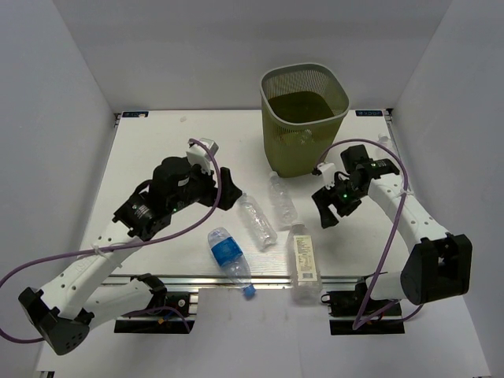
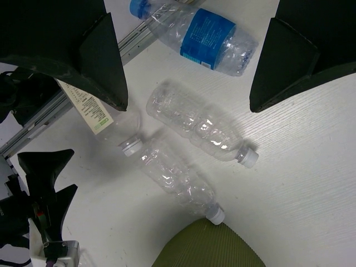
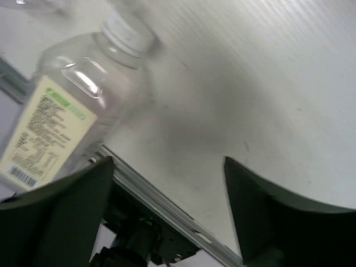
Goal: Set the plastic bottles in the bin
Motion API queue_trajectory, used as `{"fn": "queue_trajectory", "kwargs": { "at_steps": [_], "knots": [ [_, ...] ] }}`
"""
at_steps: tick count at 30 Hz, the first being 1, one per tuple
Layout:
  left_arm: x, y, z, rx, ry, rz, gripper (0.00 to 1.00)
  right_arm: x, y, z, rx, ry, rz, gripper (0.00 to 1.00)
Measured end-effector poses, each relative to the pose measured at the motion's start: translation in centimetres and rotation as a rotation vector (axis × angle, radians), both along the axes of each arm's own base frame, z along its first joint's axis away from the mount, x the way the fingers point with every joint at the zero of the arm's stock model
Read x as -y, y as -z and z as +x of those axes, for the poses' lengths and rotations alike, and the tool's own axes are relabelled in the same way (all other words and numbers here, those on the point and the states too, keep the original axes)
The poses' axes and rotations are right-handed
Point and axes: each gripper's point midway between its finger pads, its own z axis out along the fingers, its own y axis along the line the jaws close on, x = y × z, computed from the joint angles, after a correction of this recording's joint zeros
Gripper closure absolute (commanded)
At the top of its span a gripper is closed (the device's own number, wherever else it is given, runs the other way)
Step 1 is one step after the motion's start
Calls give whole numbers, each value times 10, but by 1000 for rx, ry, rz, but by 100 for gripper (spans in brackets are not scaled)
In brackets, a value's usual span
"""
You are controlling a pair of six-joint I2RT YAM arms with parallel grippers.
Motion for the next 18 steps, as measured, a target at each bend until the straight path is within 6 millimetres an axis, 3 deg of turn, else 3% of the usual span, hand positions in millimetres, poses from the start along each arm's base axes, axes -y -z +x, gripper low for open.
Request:
{"fn": "queue_trajectory", "kwargs": {
  "at_steps": [9,18],
  "knots": [
    [4,11,-8,-29,41,-1,0,-38,-11,-22,-103,-82,221,10],
    [13,21,-28,-90,137,1,0,-59,-3,-28,-253,-66,261,10]
  ]
}}
